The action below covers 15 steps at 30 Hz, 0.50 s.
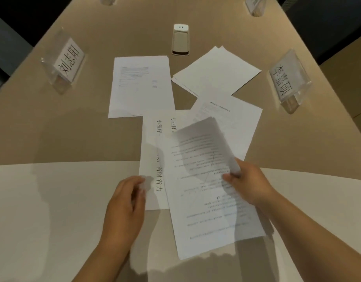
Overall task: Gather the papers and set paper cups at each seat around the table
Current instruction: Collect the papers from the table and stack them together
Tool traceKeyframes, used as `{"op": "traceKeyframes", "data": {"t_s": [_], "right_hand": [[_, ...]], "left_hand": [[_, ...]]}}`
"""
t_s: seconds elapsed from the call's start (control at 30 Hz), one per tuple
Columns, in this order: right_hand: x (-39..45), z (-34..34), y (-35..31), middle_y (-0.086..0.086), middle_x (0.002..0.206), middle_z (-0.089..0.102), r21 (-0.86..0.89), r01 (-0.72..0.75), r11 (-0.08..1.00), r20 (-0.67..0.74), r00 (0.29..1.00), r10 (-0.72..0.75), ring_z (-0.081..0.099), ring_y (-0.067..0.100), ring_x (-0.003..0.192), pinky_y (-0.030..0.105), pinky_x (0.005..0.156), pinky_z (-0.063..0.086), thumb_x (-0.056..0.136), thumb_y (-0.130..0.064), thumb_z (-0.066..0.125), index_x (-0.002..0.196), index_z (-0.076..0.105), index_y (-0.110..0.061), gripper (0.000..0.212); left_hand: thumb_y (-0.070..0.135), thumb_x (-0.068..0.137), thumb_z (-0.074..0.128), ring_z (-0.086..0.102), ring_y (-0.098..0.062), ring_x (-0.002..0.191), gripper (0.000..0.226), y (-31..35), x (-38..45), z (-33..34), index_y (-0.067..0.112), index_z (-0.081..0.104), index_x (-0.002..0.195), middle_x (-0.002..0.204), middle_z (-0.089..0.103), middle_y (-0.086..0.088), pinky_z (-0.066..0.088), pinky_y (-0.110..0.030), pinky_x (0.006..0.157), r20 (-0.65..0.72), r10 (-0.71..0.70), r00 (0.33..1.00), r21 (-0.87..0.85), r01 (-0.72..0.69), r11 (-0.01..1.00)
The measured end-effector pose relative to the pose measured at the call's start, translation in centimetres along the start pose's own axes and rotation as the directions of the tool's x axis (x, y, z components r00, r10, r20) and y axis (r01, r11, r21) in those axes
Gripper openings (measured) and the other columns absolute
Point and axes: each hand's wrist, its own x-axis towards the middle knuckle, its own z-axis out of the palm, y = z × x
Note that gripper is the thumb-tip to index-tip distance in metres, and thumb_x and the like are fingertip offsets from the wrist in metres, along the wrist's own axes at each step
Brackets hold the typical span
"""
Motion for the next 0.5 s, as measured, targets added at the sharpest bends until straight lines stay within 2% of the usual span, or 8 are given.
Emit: {"op": "traceKeyframes", "data": {"t_s": [0.07, 0.1, 0.13, 0.2, 0.27, 0.33, 0.4, 0.5], "right_hand": [[-2.2, 0.6, 0.9, -0.018, 0.098, 0.070, 0.019, -0.011, 1.000, 0.014, 1.000, 0.010, 0.069, 0.007, 0.093, 0.022, 0.074, 0.056, 0.094, -0.014, 0.063, 0.129, 0.060, -0.037, 0.042], [-3.3, 0.9, 1.2, -0.014, 0.104, 0.071, 0.040, -0.021, 0.999, 0.032, 0.999, 0.019, 0.069, 0.006, 0.093, 0.021, 0.077, 0.056, 0.094, -0.014, 0.063, 0.130, 0.059, -0.038, 0.043], [-4.4, 1.3, 1.4, -0.013, 0.107, 0.071, 0.043, -0.022, 0.999, 0.050, 0.999, 0.020, 0.068, 0.001, 0.091, 0.015, 0.075, 0.055, 0.094, -0.014, 0.063, 0.130, 0.058, -0.040, 0.045], [-6.5, 2.0, 1.9, -0.018, 0.100, 0.069, 0.007, -0.014, 1.000, 0.069, 0.997, 0.014, 0.065, -0.005, 0.083, 0.005, 0.062, 0.048, 0.094, -0.015, 0.063, 0.122, 0.055, -0.049, 0.045], [-8.4, 2.4, 2.2, -0.020, 0.091, 0.067, -0.027, -0.017, 0.999, 0.084, 0.996, 0.020, 0.065, -0.003, 0.079, 0.006, 0.059, 0.050, 0.093, -0.017, 0.064, 0.107, 0.055, -0.052, 0.039], [-9.8, 2.6, 2.7, -0.017, 0.086, 0.069, -0.042, -0.049, 0.998, 0.115, 0.992, 0.053, 0.068, 0.000, 0.075, 0.014, 0.064, 0.056, 0.091, -0.020, 0.067, 0.095, 0.057, -0.048, 0.030], [-10.6, 2.6, 3.0, -0.012, 0.088, 0.073, 0.028, -0.100, 0.995, 0.116, 0.989, 0.097, 0.071, 0.003, 0.073, 0.018, 0.063, 0.058, 0.088, -0.023, 0.071, 0.099, 0.063, -0.040, 0.022], [-10.2, 2.5, 3.4, -0.007, 0.096, 0.076, 0.214, -0.172, 0.962, 0.044, 0.985, 0.166, 0.074, 0.004, 0.075, 0.015, 0.061, 0.055, 0.086, -0.020, 0.073, 0.112, 0.068, -0.024, 0.026]], "left_hand": [[0.022, 0.096, 0.058, 0.057, -0.009, 0.111, 0.032, 0.2, -1.0, 0.0, 0.024, 0.056, 0.128, 0.124, 0.056, 0.012, 0.048, -0.032, 0.098, 0.032, -0.031, 0.999, 0.026, 0.030, 0.999], [0.027, 0.094, 0.059, 0.055, -0.011, 0.116, 0.036, 0.1, -1.7, 0.2, 0.024, 0.056, 0.130, 0.125, 0.054, 0.014, 0.045, -0.031, 0.100, 0.065, -0.009, 0.998, 0.082, 0.004, 0.997], [0.032, 0.093, 0.060, 0.051, -0.012, 0.122, 0.040, 0.0, -2.5, 0.4, 0.023, 0.056, 0.132, 0.126, 0.053, 0.015, 0.042, -0.031, 0.103, 0.105, 0.021, 0.994, 0.147, -0.036, 0.988], [0.044, 0.090, 0.059, 0.049, -0.016, 0.128, 0.046, -0.4, -4.3, 0.5, 0.019, 0.060, 0.129, 0.132, 0.056, 0.010, 0.040, -0.034, 0.106, 0.185, 0.066, 0.981, 0.285, -0.117, 0.951], [0.051, 0.086, 0.050, 0.058, -0.023, 0.123, 0.055, -1.2, -6.2, 0.2, 0.013, 0.066, 0.121, 0.131, 0.063, -0.003, 0.048, -0.037, 0.098, 0.252, 0.069, 0.965, 0.358, -0.160, 0.920], [0.050, 0.083, 0.049, 0.065, -0.025, 0.112, 0.053, -2.0, -7.8, -0.2, 0.012, 0.069, 0.114, 0.123, 0.067, -0.007, 0.054, -0.035, 0.086, 0.211, 0.087, 0.974, 0.333, -0.155, 0.930], [0.045, 0.087, 0.057, 0.065, -0.022, 0.106, 0.041, -2.0, -8.3, -0.7, 0.018, 0.066, 0.116, 0.121, 0.062, 0.000, 0.054, -0.030, 0.082, 0.134, 0.057, 0.989, 0.226, -0.087, 0.970], [0.035, 0.088, 0.067, 0.053, -0.017, 0.115, 0.038, -1.3, -7.1, -0.8, 0.027, 0.055, 0.123, 0.127, 0.046, 0.008, 0.046, -0.032, 0.096, 0.043, -0.084, 0.996, 0.052, 0.082, 0.995]]}}
